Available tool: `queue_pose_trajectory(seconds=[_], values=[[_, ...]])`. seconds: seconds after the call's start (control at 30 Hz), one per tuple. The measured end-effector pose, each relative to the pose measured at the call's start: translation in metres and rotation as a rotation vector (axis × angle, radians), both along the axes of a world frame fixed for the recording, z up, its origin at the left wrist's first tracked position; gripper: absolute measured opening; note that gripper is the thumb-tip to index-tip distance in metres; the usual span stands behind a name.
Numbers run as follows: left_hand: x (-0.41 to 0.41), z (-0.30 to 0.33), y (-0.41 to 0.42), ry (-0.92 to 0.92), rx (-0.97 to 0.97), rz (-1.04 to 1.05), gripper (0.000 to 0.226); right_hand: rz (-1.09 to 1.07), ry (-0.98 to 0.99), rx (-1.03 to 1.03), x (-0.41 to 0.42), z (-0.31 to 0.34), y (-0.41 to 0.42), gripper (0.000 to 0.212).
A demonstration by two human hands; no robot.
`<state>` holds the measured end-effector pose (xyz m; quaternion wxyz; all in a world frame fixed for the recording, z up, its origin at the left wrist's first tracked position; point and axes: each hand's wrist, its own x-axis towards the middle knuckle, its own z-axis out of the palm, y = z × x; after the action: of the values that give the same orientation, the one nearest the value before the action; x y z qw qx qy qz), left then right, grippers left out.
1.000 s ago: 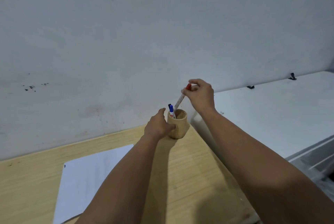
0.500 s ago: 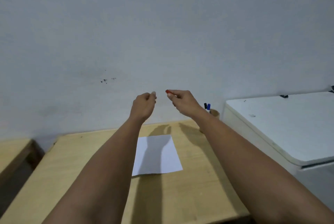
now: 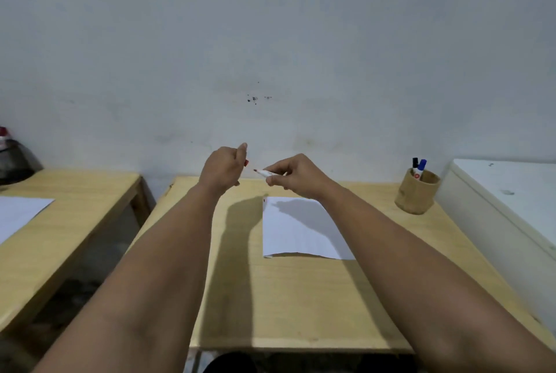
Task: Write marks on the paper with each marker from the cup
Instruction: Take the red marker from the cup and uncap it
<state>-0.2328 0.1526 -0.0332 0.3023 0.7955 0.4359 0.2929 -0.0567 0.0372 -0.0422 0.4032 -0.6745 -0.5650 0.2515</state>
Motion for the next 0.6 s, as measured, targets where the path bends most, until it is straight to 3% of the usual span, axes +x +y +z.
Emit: queue_pose_trajectory(seconds=[0.07,0.13,0.33,0.47,0.53,0.6], values=[[-0.015,-0.006,0.019,0.04,0.129,0.088,0.062,-0.065,-0.049,0.01,0.011,-0.01,-0.002,0.014],[-0.022,-0.018,0.031,0.156,0.24,0.106,0.062,-0.155,0.068,0.05,0.021,-0.017,-0.003,0.011],[-0.002,-0.084,0.026,0.643,0.402,-0.017,0.049,-0.328,0.791,0.132,0.031,-0.023,0.004,0.013],[-0.008,-0.12,0.021,0.654,0.441,-0.016,0.041,-0.287,1.232,0.153,0.045,-0.026,0.001,0.034],[-0.01,-0.125,0.021,0.658,0.465,-0.033,0.042,-0.269,1.262,0.173,0.05,-0.031,0.002,0.048],[-0.01,-0.125,0.022,0.661,0.48,-0.04,0.044,-0.268,1.207,0.191,0.052,-0.037,0.004,0.044]])
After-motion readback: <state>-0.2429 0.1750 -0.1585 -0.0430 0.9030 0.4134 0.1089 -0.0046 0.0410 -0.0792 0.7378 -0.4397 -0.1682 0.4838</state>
